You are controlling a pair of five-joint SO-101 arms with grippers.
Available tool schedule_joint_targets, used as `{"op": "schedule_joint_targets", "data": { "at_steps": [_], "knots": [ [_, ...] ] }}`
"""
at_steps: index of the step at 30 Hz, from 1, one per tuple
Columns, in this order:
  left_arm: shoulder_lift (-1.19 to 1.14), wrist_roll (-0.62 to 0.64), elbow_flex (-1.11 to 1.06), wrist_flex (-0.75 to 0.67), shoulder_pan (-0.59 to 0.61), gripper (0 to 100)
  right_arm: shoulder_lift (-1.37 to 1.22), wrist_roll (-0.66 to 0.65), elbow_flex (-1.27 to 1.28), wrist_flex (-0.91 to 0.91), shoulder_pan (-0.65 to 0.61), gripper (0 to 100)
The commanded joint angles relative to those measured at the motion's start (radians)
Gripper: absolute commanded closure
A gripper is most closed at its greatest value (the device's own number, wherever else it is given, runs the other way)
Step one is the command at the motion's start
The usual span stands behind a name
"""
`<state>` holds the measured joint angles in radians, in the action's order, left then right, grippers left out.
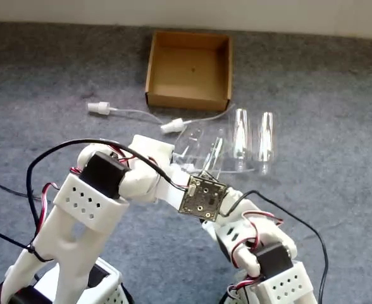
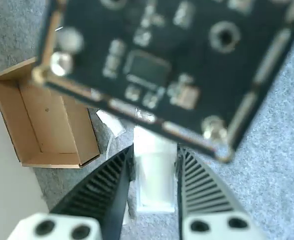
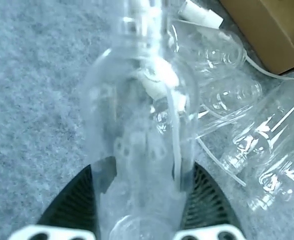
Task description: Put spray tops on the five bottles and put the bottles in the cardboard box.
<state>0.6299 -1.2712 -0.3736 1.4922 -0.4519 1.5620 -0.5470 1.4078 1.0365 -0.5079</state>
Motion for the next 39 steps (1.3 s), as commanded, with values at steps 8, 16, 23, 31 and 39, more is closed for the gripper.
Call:
{"op": "schedule_joint_targets", "data": {
  "at_steps": [8, 16, 23, 31, 39],
  "knots": [
    [0.018, 0.006, 0.130, 0.046, -0.082, 99, 0.280, -0.015, 0.162, -0.090, -0.010, 99.4],
    [0.016, 0.005, 0.177, 0.075, -0.104, 99, 0.278, 0.057, 0.170, -0.147, -0.012, 99.4],
    [0.016, -0.046, 0.200, 0.092, -0.096, 99, 0.278, 0.060, 0.159, -0.170, -0.068, 99.4],
    [0.016, -0.107, 0.202, 0.112, 0.016, 86, 0.278, 0.078, 0.159, -0.166, -0.073, 99.4],
    [0.018, -0.107, 0.213, 0.110, 0.059, 84, 0.278, 0.104, 0.071, -0.093, -0.104, 99.4]
  ]
}}
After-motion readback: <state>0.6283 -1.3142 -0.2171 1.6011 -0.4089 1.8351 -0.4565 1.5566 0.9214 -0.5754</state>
